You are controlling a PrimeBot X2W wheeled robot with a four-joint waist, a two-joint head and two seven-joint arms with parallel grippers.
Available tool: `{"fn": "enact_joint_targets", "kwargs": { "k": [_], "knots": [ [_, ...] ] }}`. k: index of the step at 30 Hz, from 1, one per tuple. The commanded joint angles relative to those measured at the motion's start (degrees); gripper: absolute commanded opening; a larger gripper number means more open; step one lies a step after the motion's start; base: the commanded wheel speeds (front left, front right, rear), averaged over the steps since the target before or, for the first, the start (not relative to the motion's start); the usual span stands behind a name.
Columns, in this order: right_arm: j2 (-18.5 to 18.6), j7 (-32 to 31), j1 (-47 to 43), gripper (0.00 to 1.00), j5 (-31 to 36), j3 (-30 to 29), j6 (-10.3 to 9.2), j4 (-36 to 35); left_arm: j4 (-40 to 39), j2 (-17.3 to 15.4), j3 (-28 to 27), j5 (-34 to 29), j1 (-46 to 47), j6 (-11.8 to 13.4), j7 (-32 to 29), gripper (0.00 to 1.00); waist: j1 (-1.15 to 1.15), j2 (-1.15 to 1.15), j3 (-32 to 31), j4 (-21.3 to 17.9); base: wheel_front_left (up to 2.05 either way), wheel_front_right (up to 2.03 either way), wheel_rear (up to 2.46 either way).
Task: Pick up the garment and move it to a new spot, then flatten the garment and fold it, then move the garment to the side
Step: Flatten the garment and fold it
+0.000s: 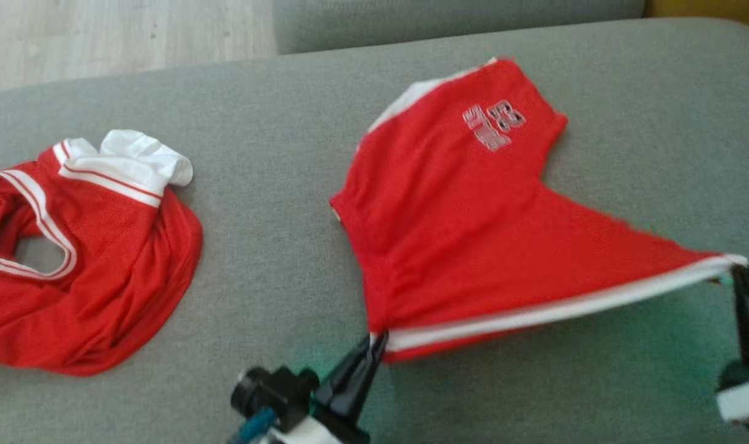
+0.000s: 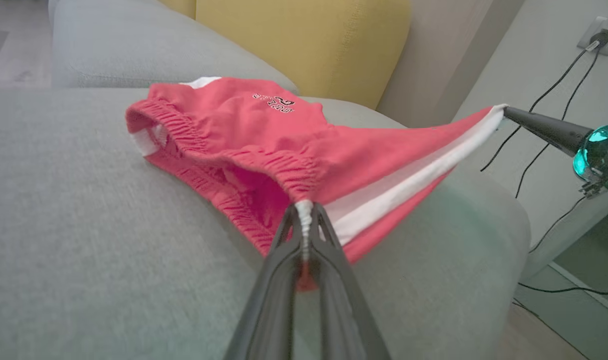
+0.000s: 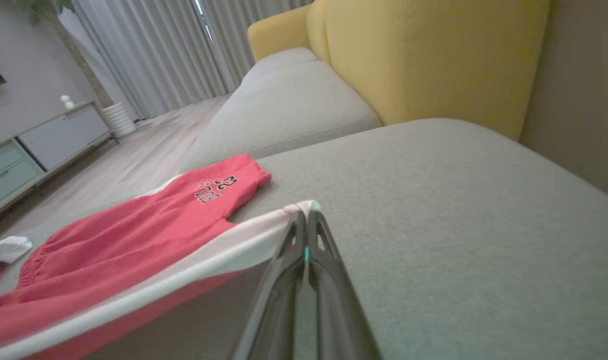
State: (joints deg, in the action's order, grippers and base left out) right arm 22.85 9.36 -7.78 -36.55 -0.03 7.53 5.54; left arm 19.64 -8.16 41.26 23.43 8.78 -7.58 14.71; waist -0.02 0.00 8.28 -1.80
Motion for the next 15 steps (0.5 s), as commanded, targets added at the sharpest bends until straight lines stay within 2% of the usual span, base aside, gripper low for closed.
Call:
{"fn": "enact_joint_targets", "kwargs": {
  "k": [1, 7, 11, 15],
  "knots": [
    [1.7, -0.2, -0.2, 0.0, 0.6, -0.9, -0.04, -2.9, -1.9, -0.6, -1.3, 0.9, 0.6, 0.1, 0.3, 0.0, 0.02, 0.0, -0.3, 0.4, 0.0, 0.0, 0.0],
    [0.5, -3.7, -3.5, 0.0, 3.5, -7.3, -0.04, -10.7, -4.0, -1.0, 0.7, 2.5, 0.5, 0.1, 0.3, 0.0, 0.02, 0.0, 0.8, 2.3, 0.0, 0.0, 0.0],
    [0.6, -6.7, 2.5, 0.0, 4.7, -7.2, -0.04, -11.7, -4.3, 0.6, 1.3, 5.0, 5.0, 0.1, 0.3, 0.0, 0.02, 0.0, 3.1, 3.9, 0.0, 0.0, 0.0],
    [2.0, -9.0, 12.3, 0.0, 5.2, -5.2, -0.04, -8.2, -3.3, 2.6, 3.0, 10.5, 12.2, 0.1, -0.6, 0.0, 0.02, 0.0, 6.4, 6.3, 0.0, 0.0, 0.0]
  ]
}}
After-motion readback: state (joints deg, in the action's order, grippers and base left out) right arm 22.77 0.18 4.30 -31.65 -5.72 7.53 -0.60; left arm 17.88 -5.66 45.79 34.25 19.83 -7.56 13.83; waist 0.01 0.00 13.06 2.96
